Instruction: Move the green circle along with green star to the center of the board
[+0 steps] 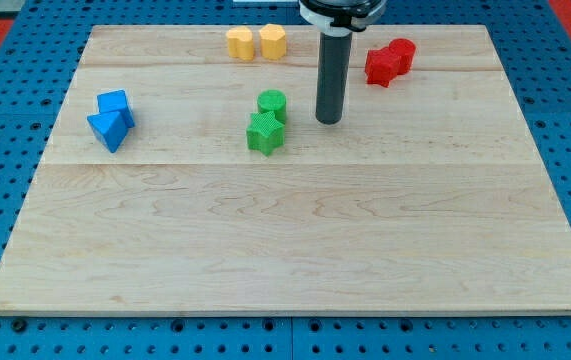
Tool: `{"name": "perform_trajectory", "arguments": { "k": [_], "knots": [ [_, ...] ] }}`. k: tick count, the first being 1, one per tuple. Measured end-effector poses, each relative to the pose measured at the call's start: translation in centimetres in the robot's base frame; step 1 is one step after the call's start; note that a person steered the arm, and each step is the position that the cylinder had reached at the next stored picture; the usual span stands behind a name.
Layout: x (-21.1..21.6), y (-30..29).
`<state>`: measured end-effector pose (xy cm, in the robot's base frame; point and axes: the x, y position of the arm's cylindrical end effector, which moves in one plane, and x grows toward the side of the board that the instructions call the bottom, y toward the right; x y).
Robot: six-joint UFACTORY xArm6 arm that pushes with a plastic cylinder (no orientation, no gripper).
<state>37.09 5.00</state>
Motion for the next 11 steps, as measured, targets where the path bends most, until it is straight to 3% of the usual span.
{"name": "perform_trajectory", "arguments": {
  "k": [3, 6, 8, 9, 10, 11],
  "knots": [
    [-3.0, 0.2],
    [-4.6, -5.2],
    [-2.6, -9.9],
    [-4.2, -10.0],
    [-6.6, -5.6],
    [-6.7, -5.4]
  ]
}}
